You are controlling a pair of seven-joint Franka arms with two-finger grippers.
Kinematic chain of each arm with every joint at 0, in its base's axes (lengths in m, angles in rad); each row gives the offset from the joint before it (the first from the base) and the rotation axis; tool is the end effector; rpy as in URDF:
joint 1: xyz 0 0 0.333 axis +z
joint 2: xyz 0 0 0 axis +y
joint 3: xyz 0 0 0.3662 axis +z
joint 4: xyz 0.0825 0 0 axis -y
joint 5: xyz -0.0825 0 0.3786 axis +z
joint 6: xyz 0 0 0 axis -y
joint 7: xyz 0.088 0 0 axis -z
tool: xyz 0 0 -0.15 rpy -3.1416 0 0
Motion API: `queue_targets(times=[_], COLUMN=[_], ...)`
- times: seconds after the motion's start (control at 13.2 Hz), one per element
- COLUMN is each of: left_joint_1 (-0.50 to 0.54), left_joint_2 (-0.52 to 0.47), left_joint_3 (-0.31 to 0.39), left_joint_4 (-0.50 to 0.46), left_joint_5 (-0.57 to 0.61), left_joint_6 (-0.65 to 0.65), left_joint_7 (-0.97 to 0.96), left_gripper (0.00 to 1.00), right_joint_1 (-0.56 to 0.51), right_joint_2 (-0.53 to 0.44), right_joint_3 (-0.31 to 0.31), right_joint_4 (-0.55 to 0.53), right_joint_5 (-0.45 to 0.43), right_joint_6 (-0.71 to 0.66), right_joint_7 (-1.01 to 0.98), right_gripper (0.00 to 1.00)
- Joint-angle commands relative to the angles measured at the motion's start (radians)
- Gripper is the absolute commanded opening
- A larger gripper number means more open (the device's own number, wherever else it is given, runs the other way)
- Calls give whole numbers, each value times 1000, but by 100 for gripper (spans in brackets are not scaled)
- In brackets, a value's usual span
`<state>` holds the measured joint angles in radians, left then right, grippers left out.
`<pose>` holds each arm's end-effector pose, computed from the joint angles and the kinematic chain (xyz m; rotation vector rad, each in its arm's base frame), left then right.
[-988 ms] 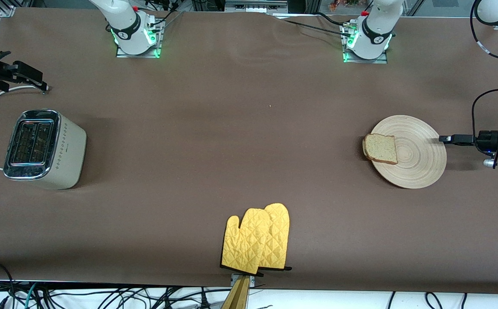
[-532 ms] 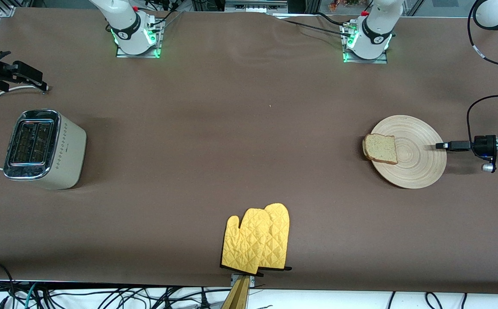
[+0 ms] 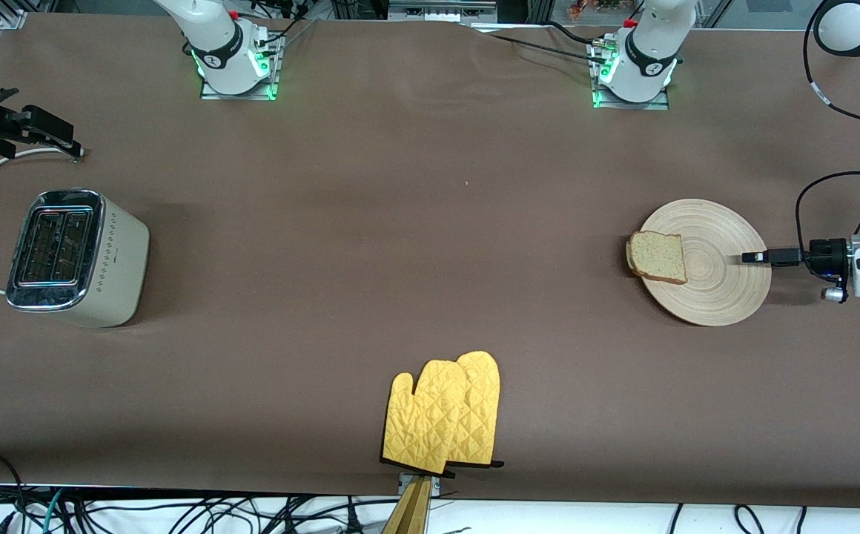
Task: Move plate and put bread in toaster
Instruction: 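Reach the left gripper to the wooden plate rim and grasp it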
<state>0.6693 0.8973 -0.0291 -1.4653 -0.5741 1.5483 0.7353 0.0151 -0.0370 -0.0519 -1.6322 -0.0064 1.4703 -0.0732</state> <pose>0.5547 0.3133 0.1377 2.1759 0.1602 -0.2935 0.5176 -0.0206 0.6154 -3.1326 -0.0569 0.1961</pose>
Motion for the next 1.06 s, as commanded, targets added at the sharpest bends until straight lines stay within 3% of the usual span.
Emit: queue_targets(times=[0.0, 0.38, 0.61, 0.76, 0.99], left_joint_1=[-4, -2, -2, -2, -2], left_joint_2=[12, 40, 51, 38, 28], left_joint_3=[1, 1, -8, -70, -231], left_joint_4=[20, 23, 26, 31, 34], left_joint_5=[-10, -20, -39, -66, -70], left_joint_6=[-1, 25, 24, 12, -13], left_joint_7=[21, 98, 154, 150, 60], left_gripper=[28, 0, 0, 0, 0], right_joint_1=[-6, -6, -6, -4, -9], right_joint_2=[6, 6, 6, 6, 6], right_joint_3=[3, 3, 3, 3, 3], right_joint_4=[22, 21, 21, 23, 22], right_joint_5=[13, 13, 13, 13, 13], right_joint_6=[-18, -18, -18, -18, -16], right_joint_7=[12, 12, 12, 13, 13], right_gripper=[100, 100, 100, 100, 100])
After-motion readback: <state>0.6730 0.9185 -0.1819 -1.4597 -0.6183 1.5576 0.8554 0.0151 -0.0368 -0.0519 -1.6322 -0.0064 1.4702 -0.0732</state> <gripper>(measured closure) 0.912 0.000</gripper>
